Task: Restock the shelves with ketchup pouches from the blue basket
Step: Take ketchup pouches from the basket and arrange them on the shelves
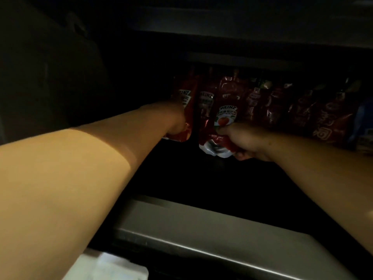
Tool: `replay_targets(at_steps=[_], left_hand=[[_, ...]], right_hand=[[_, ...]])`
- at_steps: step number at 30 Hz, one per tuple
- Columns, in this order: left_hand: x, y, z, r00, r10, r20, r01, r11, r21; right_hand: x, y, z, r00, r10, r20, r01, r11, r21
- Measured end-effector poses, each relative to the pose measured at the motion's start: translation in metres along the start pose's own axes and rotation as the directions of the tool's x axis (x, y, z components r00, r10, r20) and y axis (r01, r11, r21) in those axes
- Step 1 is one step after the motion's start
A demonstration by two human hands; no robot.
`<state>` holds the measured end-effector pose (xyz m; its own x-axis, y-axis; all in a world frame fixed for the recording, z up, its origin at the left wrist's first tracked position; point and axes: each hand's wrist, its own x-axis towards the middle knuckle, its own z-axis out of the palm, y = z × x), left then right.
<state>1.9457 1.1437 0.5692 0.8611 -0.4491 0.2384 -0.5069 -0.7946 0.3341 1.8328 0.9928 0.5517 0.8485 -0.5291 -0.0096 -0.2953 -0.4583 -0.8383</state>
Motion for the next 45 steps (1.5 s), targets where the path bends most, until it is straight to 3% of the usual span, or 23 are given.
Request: replay_targets(at_steps=[2,5,8,14,18,21,24,26,33,40,45], left_hand=[[0.007,-0.005,0.018,0.998,-0.011,-0.055,0.006,0.996,-0.093],[0.010,-0.016,0.045,0.989,0.002,-0.149,-0.031,0.981,-0.192],[0.015,-0.027,0.054,0.975,0.038,-0.221,-0.098,0.959,-0.267],[0.016,-0.033,0.056,0.956,0.095,-0.277,-0.189,0.923,-0.337],[0.020,-0.031,0.055,0.947,0.092,-0.306,-0.142,0.979,-0.145],[0.016,-0.023,0.055,0.929,0.136,-0.343,-0.150,0.989,-0.013],[0.009,-0.022,0.056,0.897,0.290,-0.333,-0.286,0.956,0.064],[0.007,-0.025,0.058,0.918,0.319,-0.237,-0.316,0.947,0.052],[0.013,-0.031,0.062,0.982,0.187,0.016,-0.186,0.981,-0.049],[0.015,-0.035,0.062,0.976,0.209,-0.067,-0.217,0.960,-0.176],[0.015,-0.036,0.062,0.977,0.203,-0.067,-0.213,0.956,-0.201]], right_hand=[[0.007,-0.001,0.003,0.997,-0.065,-0.043,0.063,0.997,-0.055],[0.021,-0.003,0.007,0.957,-0.249,-0.152,0.183,0.918,-0.351],[0.039,-0.003,0.019,0.923,-0.319,-0.215,0.164,0.832,-0.530],[0.064,0.001,0.049,0.905,-0.249,-0.345,0.137,0.938,-0.318],[0.064,0.011,0.049,0.870,-0.268,-0.413,0.181,0.954,-0.239],[0.058,0.013,0.048,0.812,-0.381,-0.443,0.301,0.923,-0.241],[0.050,0.015,0.048,0.764,-0.519,-0.383,0.406,0.848,-0.340],[0.047,0.015,0.048,0.790,-0.525,-0.318,0.388,0.829,-0.403],[0.050,0.013,0.044,0.858,-0.474,-0.198,0.342,0.815,-0.467],[0.050,0.016,0.044,0.820,-0.475,-0.319,0.345,0.855,-0.387],[0.049,0.016,0.044,0.825,-0.488,-0.286,0.340,0.831,-0.440]])
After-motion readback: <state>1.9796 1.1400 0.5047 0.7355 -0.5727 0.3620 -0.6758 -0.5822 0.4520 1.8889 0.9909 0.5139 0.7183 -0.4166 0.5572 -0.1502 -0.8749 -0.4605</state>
